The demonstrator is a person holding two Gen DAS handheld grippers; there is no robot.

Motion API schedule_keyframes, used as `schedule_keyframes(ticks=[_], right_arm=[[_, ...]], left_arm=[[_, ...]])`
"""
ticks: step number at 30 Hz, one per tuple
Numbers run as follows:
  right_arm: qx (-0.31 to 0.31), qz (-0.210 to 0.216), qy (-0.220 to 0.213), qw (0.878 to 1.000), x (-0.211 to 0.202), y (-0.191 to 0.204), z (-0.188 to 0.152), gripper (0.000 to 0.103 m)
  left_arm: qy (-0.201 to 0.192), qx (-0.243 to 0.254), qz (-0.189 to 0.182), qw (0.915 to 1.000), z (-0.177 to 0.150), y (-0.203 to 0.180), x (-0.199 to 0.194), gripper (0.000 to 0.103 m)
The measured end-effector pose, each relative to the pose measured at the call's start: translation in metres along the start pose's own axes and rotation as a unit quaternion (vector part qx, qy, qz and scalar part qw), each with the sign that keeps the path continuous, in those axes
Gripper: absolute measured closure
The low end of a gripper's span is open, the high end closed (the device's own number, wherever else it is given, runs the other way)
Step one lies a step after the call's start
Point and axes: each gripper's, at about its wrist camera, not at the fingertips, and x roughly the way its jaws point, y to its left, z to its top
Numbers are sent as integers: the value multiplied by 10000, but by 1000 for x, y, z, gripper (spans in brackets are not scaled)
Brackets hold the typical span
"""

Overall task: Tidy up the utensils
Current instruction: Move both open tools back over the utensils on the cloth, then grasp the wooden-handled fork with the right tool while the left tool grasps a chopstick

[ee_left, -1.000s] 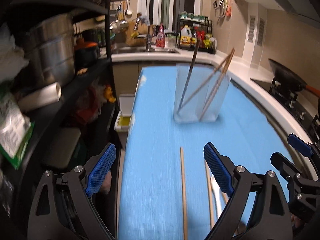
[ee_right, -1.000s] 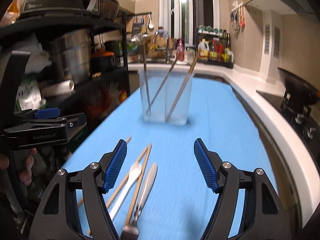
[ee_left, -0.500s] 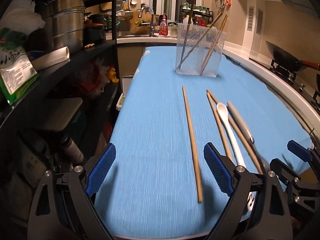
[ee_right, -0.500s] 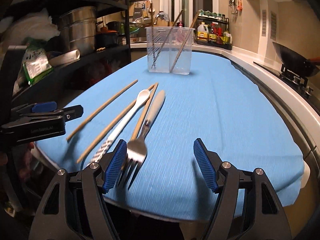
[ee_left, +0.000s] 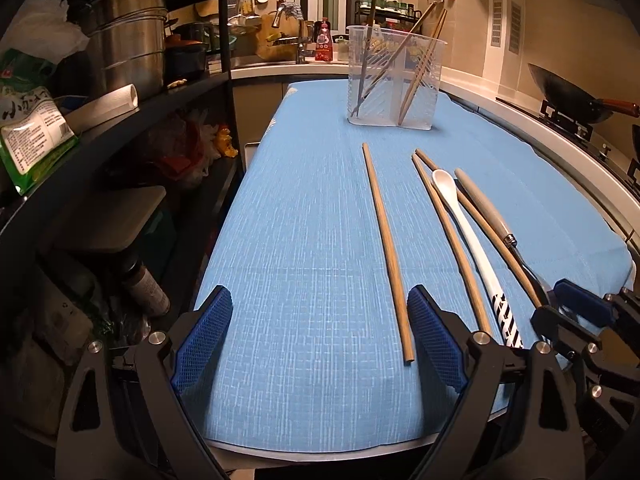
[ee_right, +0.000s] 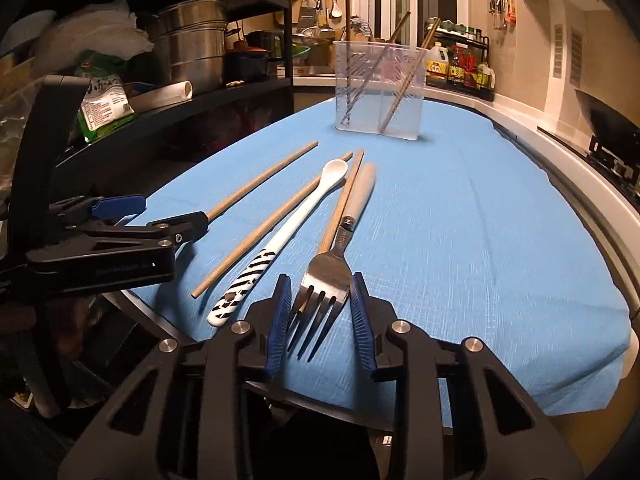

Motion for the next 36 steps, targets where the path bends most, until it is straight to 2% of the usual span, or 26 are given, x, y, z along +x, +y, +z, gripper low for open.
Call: schedule_keyframes(ticks=[7,10,13,17,18,23,29,32,33,34,35,36], right_arm=[[374,-332,-132,9987,-3,-22,7,78],[706,-509,-104,9962,0,-38,6,75],[920,-632,-83,9937,1,-48,7,75],[933,-833,-11,9921,5,-55,9,75],[963,-816,34,9920,8,-56,8,76],[792,-810,-126,9935,10,-53,3,76],[612,-869,-340,9937,8,-50,-3,76],[544,-806,-394,9945,8,-49,-4,86],[519,-709,-372,9954,8,-47,-4,95],[451,-736,-349,9957,8,-44,-2,97],[375,-729,-326,9961,8,-41,-2,98],[370,-666,-309,9966,8,-40,-1,98]], left_arm=[[-145,-66,-218,9996,-5,-7,-5,17],[-201,37,-250,9995,-7,-13,-5,24],[-251,146,-238,9993,-8,-16,-6,36],[-255,283,-245,9990,-6,-18,-4,66],[-234,293,-289,9989,-4,-17,-3,69],[-333,354,-385,9981,-5,-19,-1,72],[-712,431,-326,9960,-17,-21,-4,67],[-1028,586,-280,9926,-26,-24,-5,68],[-1044,615,-331,9921,-26,-25,-6,77],[-1008,660,-440,9917,-25,-26,-6,83],[-956,724,-550,9913,-23,-29,-7,96],[-893,822,-585,9909,-22,-32,-8,97]])
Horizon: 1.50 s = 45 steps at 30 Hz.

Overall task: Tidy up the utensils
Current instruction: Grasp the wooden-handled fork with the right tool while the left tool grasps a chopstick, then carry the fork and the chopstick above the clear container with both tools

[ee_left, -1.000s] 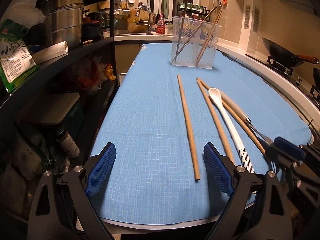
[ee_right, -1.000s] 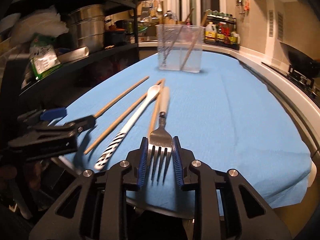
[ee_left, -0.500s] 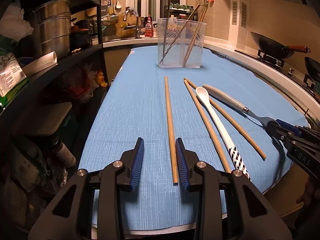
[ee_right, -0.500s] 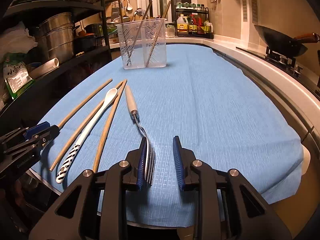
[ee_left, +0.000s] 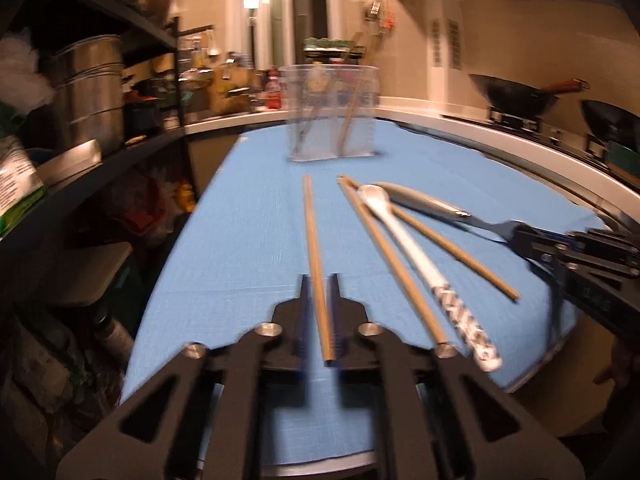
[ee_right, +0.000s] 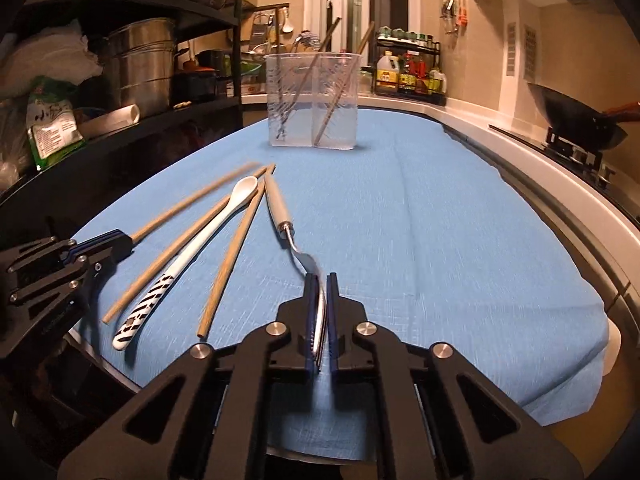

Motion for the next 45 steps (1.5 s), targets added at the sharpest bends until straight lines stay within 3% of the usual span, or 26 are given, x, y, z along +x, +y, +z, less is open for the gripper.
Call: schedule_keyframes(ticks=[5,17,25,34,45], right_arm=[[72,55,-59,9999,-9,-2,10,98],[14,-22,-706,9975,-40,-7,58,99],[69,-140,-828,9964,-39,-21,101,100],[73,-301,-959,9949,-35,-36,150,101],[-253,-389,-1091,9929,-30,-36,208,101]], left_arm=[[91,-157,-54,9998,10,6,-9,98],[-734,-63,110,9972,73,8,-48,98],[-451,-35,-218,9987,114,16,-35,98],[306,-14,-520,9982,180,33,-13,98],[56,433,-447,9980,246,31,-18,98]])
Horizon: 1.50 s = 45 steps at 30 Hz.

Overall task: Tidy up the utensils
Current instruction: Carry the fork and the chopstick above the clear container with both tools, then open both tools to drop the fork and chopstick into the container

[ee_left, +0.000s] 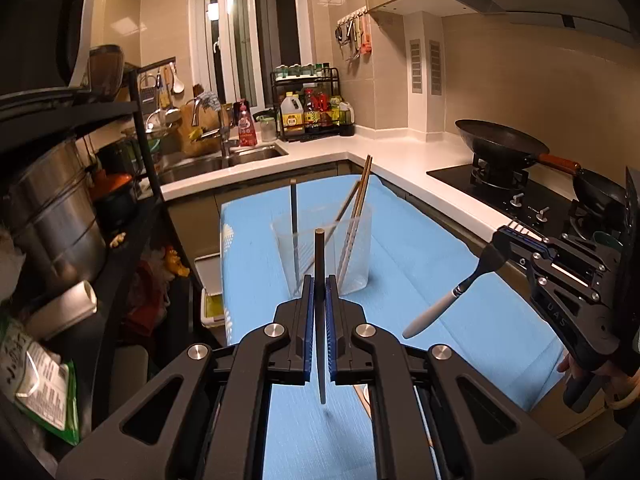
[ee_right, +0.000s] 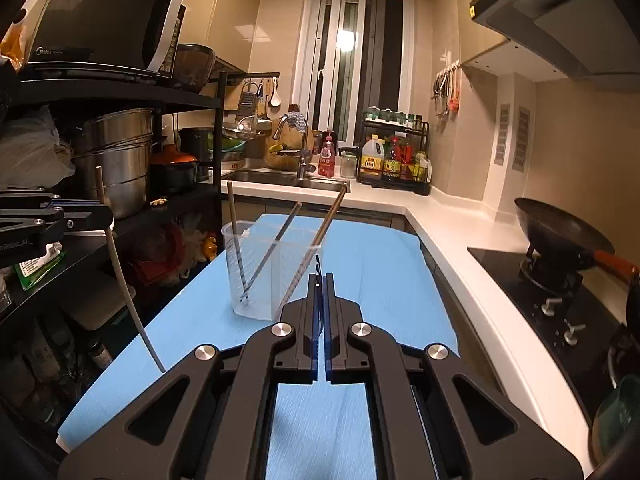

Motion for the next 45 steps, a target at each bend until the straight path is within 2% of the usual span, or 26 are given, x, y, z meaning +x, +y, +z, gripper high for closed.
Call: schedule_keyframes(ticks=[7,16,22,32,37,45], right_arm=[[-144,-53,-88,9998,18,-7,43,101],[-246,-180,-318,9990,46,-17,102,101],[-277,-210,-348,9988,74,-19,127,101],[-340,-212,-119,9991,122,-21,127,101],[-413,-208,66,9989,145,-18,114,101],[-350,-89,262,9990,168,-17,99,101]], left_arm=[[-138,25,-78,9999,32,5,3,98],[-722,-292,-142,9969,100,24,7,98],[-908,-352,-184,9951,132,22,25,98],[-927,-126,60,9956,157,20,76,98],[-712,-208,111,9972,148,27,110,98],[-421,-257,136,9987,130,39,144,98]])
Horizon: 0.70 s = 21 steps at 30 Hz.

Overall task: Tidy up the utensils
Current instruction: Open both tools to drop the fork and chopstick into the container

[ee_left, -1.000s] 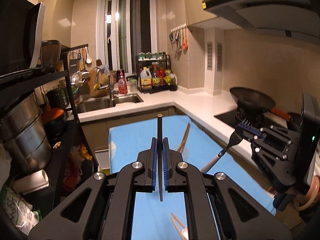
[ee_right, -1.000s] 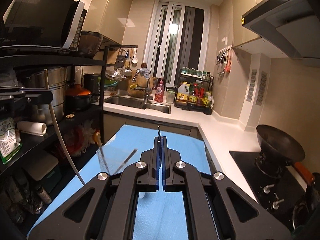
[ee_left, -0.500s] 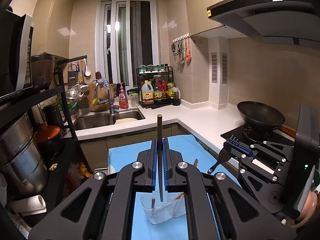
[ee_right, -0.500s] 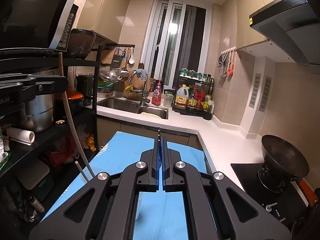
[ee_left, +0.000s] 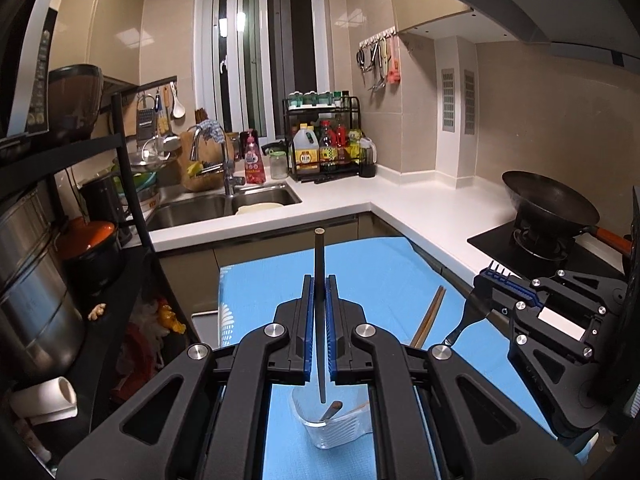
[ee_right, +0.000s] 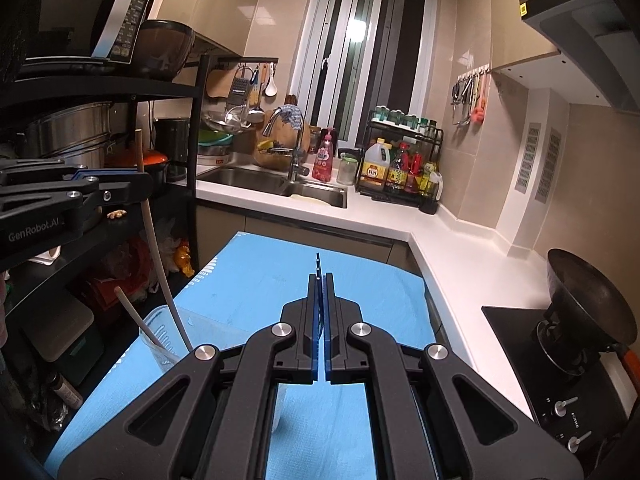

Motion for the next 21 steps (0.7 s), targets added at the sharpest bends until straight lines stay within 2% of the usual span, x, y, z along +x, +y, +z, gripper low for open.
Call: schedule_keyframes(ticks=[11,14,15,16,17,18,19,21], right_arm=[[187,118,180,9996,20,2,-9,101],[373,276,284,9985,28,1,-12,97],[482,356,360,9976,31,0,-14,85],[577,407,412,9967,33,-1,-16,65],[692,418,400,9959,32,-3,-18,58],[786,423,354,9954,30,-5,-20,51],[846,469,302,9948,27,-7,-20,49],[932,491,232,9942,19,-10,-21,46]], left_arm=[[242,-163,67,9996,-20,13,23,98],[385,-329,65,9987,-29,19,31,96],[453,-385,66,9982,-33,20,33,86],[529,-438,56,9976,-37,21,35,71],[586,-508,139,9969,-42,23,35,31],[507,-569,262,9967,-44,24,31,14],[312,-645,385,9967,-47,25,24,13],[262,-655,340,9969,-48,26,16,11]])
